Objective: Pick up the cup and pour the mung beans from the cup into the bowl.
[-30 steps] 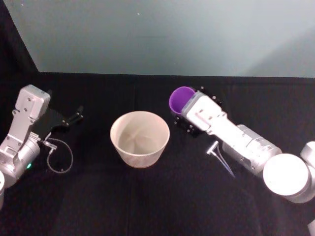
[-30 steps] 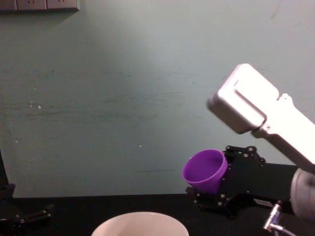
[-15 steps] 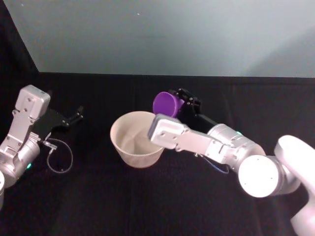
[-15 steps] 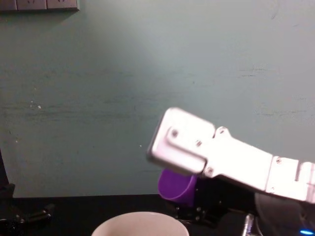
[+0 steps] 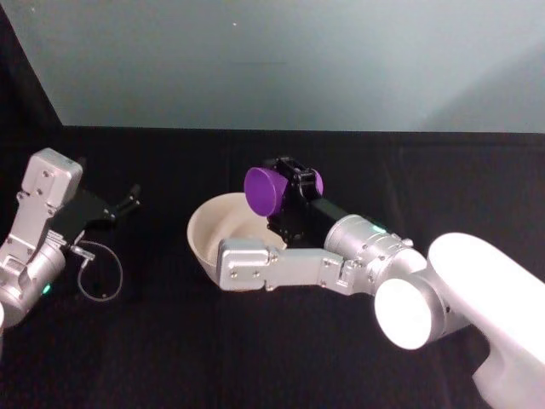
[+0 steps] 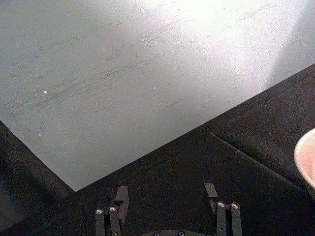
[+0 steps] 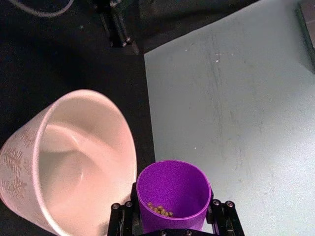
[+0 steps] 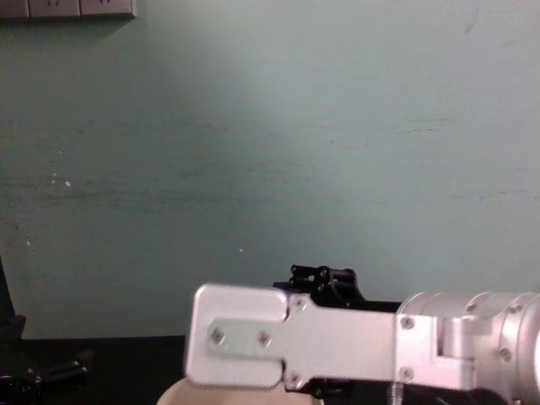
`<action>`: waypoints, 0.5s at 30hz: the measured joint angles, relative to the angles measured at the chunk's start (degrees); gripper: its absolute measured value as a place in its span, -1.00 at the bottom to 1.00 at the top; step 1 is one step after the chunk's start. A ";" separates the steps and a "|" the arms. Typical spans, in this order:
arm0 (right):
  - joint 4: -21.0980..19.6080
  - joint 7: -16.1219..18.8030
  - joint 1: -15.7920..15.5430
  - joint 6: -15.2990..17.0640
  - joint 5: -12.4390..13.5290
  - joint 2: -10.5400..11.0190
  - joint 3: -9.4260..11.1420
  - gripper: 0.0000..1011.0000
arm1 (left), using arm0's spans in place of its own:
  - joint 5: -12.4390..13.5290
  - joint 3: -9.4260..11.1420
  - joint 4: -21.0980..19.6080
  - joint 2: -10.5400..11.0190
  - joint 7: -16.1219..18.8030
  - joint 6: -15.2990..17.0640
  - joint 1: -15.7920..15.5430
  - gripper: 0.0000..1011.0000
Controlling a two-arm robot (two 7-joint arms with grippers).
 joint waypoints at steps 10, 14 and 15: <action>0.62 -0.31 0.87 0.83 -7.59 -0.31 -2.63 0.44 | 0.00 0.00 0.00 0.00 0.00 0.00 0.00 0.98; 0.78 0.13 1.31 0.83 -9.79 -0.42 -3.35 0.44 | 0.00 0.00 0.00 0.00 0.00 0.00 0.00 0.98; 0.88 0.34 1.50 0.83 -10.62 -0.46 -3.63 0.44 | 0.00 0.00 0.00 0.00 0.00 0.00 0.00 0.98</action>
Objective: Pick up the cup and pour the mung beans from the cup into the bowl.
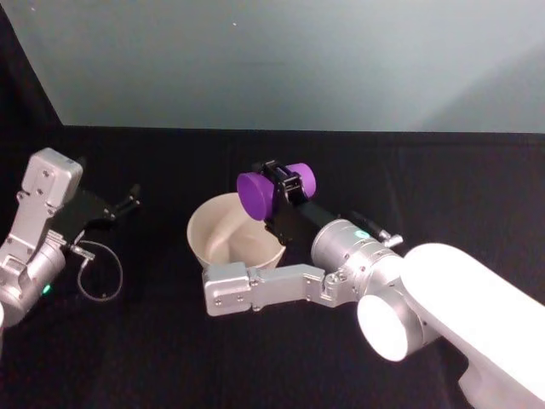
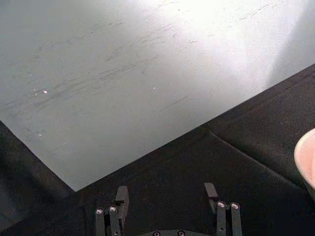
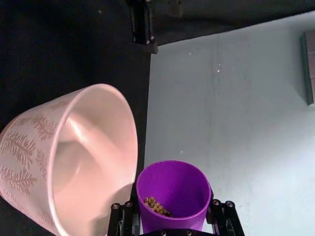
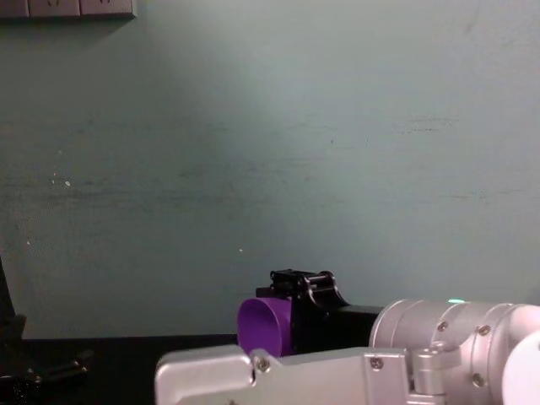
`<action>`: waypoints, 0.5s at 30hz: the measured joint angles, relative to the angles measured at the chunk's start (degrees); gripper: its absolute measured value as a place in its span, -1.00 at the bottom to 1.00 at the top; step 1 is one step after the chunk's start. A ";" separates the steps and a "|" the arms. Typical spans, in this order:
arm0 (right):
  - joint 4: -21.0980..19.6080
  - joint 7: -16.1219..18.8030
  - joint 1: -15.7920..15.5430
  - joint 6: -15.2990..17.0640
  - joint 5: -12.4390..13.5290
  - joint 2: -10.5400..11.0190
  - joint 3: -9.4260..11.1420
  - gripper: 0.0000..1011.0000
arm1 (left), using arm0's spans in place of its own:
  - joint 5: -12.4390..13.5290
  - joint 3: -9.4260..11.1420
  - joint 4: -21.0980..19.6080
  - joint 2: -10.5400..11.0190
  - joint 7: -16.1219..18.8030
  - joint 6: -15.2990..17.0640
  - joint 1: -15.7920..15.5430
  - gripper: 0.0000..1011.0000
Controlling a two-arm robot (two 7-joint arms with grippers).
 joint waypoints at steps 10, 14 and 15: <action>0.66 0.73 0.82 0.09 -6.53 -0.18 -1.99 0.43 | 0.00 0.00 0.00 0.00 0.00 0.00 0.00 0.98; 0.77 0.91 0.88 0.18 -8.32 -0.24 -2.33 0.43 | 0.00 0.00 0.00 0.00 0.00 0.00 0.00 0.98; 0.80 0.92 0.88 0.19 -8.64 -0.27 -2.36 0.43 | 0.00 0.00 0.00 0.00 0.00 0.00 0.00 0.98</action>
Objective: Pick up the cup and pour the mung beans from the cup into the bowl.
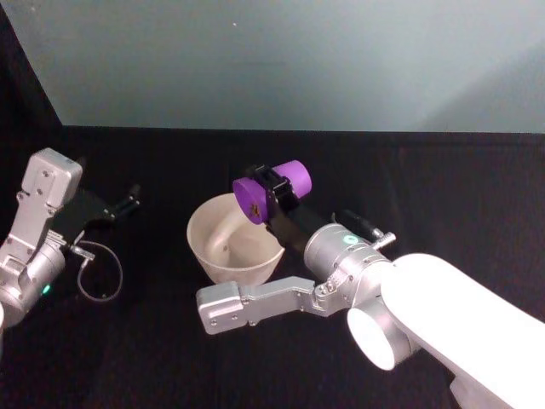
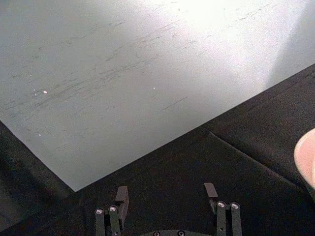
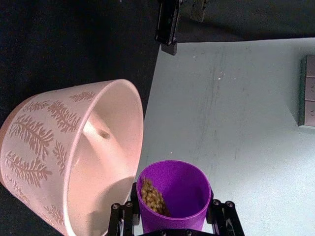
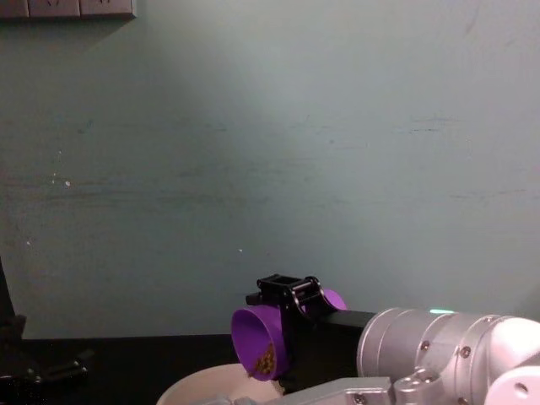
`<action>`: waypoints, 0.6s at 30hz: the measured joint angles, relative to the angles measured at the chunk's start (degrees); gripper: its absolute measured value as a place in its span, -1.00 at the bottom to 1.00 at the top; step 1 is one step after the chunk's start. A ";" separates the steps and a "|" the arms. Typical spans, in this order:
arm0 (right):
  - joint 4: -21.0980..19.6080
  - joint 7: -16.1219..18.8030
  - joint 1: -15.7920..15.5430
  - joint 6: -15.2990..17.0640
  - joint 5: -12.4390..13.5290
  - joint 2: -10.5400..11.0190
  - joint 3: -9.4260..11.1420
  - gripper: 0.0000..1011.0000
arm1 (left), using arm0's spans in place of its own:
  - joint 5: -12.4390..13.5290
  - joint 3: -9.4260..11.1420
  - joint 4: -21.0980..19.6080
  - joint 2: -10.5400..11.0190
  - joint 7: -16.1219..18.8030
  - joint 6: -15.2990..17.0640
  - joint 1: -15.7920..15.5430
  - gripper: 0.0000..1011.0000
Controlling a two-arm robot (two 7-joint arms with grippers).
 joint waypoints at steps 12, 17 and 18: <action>0.09 0.30 -0.89 -0.61 -2.19 -0.65 0.94 0.44 | 0.00 0.00 0.00 0.00 0.00 0.00 0.00 0.98; 0.09 0.56 -1.27 -1.06 -2.90 -0.95 1.52 0.43 | 0.00 0.00 0.00 0.00 0.00 0.00 0.00 0.98; 0.09 0.58 -1.34 -1.12 -2.99 -0.99 1.61 0.43 | 0.00 0.00 0.00 0.00 0.00 0.00 0.00 0.98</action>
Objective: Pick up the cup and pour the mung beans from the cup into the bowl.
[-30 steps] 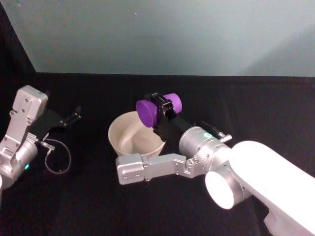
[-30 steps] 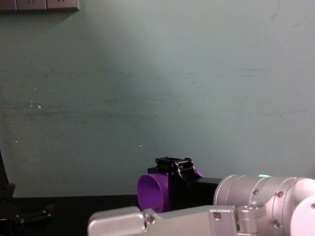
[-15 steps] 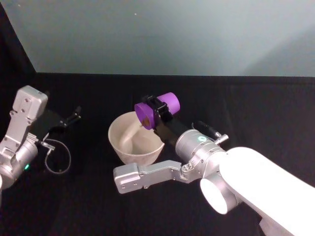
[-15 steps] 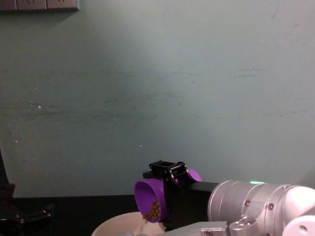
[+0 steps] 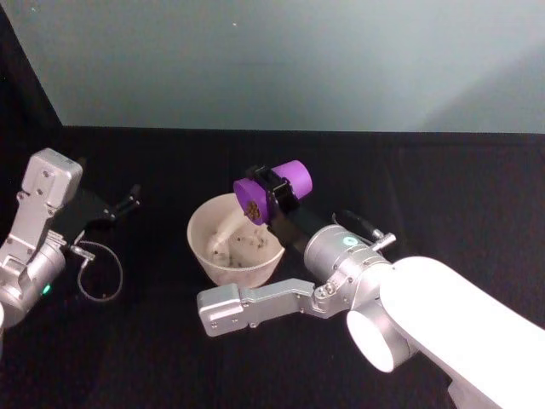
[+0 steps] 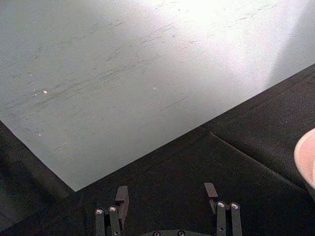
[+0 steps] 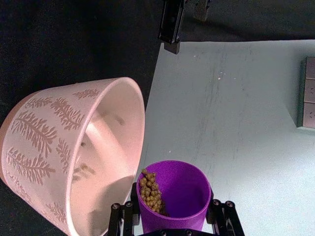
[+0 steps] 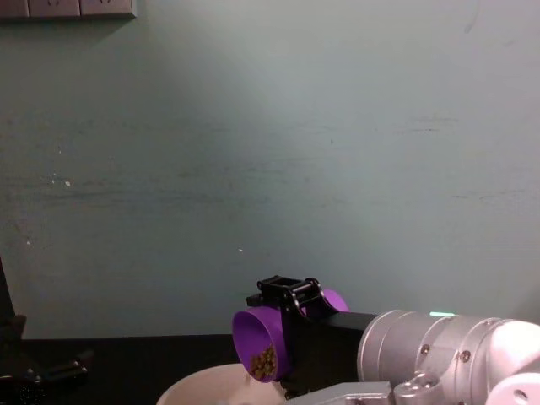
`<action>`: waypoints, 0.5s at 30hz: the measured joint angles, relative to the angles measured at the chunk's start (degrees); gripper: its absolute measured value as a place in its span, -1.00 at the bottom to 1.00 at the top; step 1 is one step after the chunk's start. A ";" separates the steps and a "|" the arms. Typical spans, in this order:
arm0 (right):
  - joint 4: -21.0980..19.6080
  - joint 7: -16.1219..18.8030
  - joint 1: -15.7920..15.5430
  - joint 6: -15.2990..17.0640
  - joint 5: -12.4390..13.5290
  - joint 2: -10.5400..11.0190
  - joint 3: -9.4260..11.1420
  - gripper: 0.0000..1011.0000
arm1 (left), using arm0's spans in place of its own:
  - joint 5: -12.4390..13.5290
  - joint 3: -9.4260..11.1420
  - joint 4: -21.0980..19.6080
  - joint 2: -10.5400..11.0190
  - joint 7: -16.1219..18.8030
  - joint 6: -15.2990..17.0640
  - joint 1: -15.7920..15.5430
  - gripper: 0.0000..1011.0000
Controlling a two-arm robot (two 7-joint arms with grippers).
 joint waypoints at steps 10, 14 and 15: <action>0.10 0.19 -0.27 -0.48 -1.02 -0.31 0.36 0.43 | 0.00 0.00 0.00 0.00 0.00 0.00 0.00 0.98; 0.11 0.30 -0.34 -0.60 -1.41 -0.32 0.40 0.43 | 0.00 0.00 0.00 0.00 0.00 0.00 0.00 0.98; 0.12 0.31 -0.34 -0.62 -1.44 -0.32 0.42 0.44 | 0.00 0.00 0.00 0.00 0.00 0.00 0.00 0.98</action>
